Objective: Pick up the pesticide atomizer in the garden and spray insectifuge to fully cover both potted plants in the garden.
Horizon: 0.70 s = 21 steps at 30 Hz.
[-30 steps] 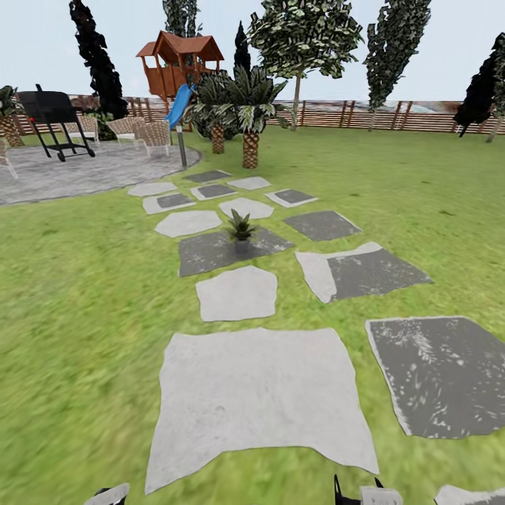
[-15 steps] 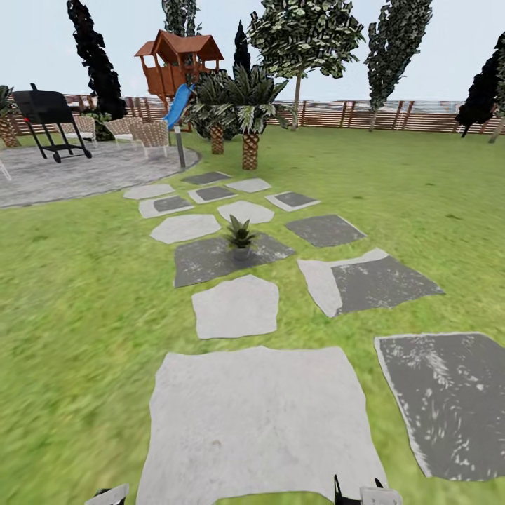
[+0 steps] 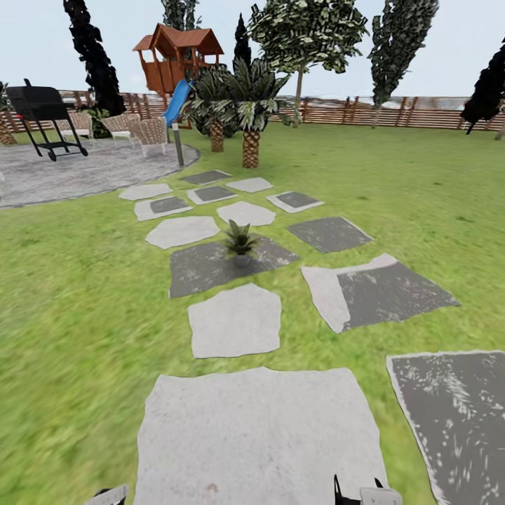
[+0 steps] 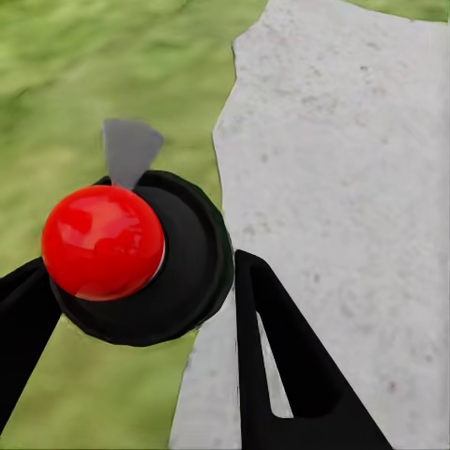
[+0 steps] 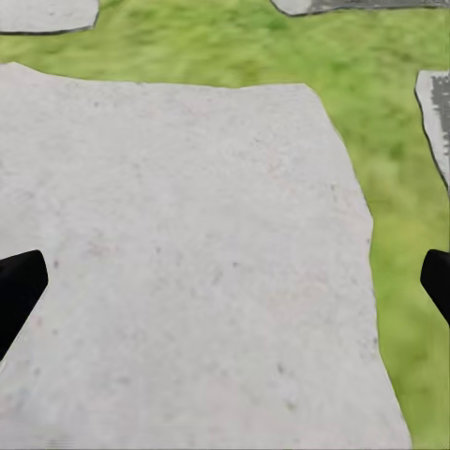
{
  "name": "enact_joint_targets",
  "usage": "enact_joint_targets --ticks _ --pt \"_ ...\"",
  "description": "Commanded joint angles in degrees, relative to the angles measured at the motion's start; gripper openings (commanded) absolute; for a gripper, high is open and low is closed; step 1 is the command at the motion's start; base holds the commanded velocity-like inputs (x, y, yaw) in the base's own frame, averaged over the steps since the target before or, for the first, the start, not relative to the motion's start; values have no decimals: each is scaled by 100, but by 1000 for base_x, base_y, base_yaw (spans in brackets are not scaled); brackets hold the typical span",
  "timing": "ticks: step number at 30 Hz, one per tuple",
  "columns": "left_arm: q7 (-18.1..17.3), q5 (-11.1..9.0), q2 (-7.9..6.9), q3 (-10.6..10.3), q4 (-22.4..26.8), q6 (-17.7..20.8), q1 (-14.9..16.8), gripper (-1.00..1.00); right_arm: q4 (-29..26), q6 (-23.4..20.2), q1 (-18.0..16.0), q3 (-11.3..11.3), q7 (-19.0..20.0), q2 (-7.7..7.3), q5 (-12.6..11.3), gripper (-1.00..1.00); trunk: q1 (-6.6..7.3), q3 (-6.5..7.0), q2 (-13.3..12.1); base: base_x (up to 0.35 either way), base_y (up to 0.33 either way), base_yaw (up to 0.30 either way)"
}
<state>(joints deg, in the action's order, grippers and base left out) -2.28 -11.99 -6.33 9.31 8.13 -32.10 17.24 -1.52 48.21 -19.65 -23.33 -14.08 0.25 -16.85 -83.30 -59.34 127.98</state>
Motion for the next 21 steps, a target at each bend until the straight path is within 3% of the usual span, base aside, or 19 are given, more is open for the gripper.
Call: enact_joint_targets --ticks 1,9,21 --pt "-27 -40 0 1 -5 -17 5 -100 3 13 -3 -49 -23 1 -38 100 -3 -5 2 339 0 104" --pt "-27 -40 0 1 -4 -23 -2 -100 3 13 -3 -49 -21 1 -38 100 -3 9 2 339 0 181" --pt "-27 -40 0 1 -4 -24 -2 -100 3 13 -3 -49 -23 1 -38 100 -3 12 2 339 0 10"
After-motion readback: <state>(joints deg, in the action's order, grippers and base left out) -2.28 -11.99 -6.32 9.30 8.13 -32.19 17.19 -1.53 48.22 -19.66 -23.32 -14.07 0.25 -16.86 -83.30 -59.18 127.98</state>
